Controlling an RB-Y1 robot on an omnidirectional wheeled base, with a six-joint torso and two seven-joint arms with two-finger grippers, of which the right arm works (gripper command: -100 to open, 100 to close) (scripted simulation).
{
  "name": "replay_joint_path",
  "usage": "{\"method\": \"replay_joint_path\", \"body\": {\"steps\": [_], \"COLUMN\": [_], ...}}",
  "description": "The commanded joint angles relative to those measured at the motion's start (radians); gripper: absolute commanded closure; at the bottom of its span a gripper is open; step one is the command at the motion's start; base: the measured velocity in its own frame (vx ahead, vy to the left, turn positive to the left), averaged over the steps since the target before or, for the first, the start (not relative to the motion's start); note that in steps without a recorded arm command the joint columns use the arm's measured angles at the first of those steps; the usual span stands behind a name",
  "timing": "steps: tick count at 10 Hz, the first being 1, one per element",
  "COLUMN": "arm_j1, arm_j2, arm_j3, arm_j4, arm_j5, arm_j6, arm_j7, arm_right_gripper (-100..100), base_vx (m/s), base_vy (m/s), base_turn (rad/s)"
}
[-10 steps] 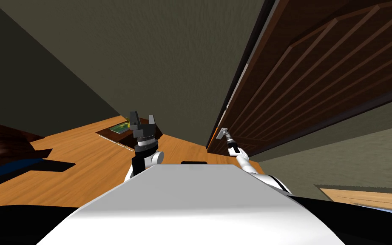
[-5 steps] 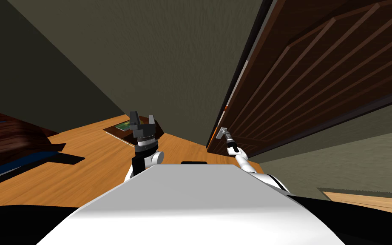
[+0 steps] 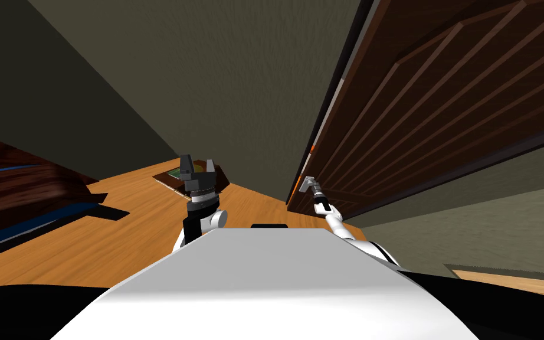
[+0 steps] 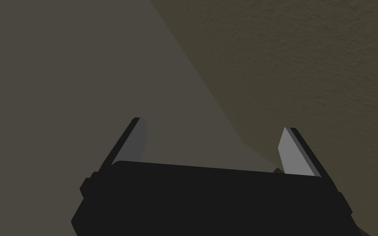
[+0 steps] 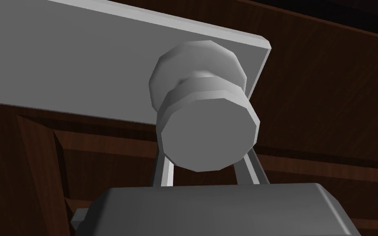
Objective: Pull the door open
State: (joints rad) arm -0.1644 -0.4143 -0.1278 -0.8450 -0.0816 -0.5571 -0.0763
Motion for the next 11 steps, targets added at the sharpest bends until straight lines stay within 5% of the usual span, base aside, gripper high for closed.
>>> {"method": "replay_joint_path", "body": {"steps": [1, 3, 4, 11], "arm_j1": [-0.006, -0.008, -0.011, -0.039], "arm_j2": [0.004, 0.008, 0.017, 0.076], "arm_j3": [0.003, 0.006, 0.004, 0.008], "arm_j4": [-0.003, -0.006, -0.003, -0.009], "arm_j5": [-0.033, -0.054, -0.068, -0.181], "arm_j6": [0.006, 0.012, 0.014, 0.029], "arm_j7": [-0.05, -0.103, -0.114, -0.268], "arm_right_gripper": [100, 100, -100, -100], "base_vx": [-0.072, -0.065, -0.084, -0.081], "base_vy": [-0.054, -0.048, -0.041, -0.034], "base_turn": [0.102, 0.058, 0.057, 0.035]}}
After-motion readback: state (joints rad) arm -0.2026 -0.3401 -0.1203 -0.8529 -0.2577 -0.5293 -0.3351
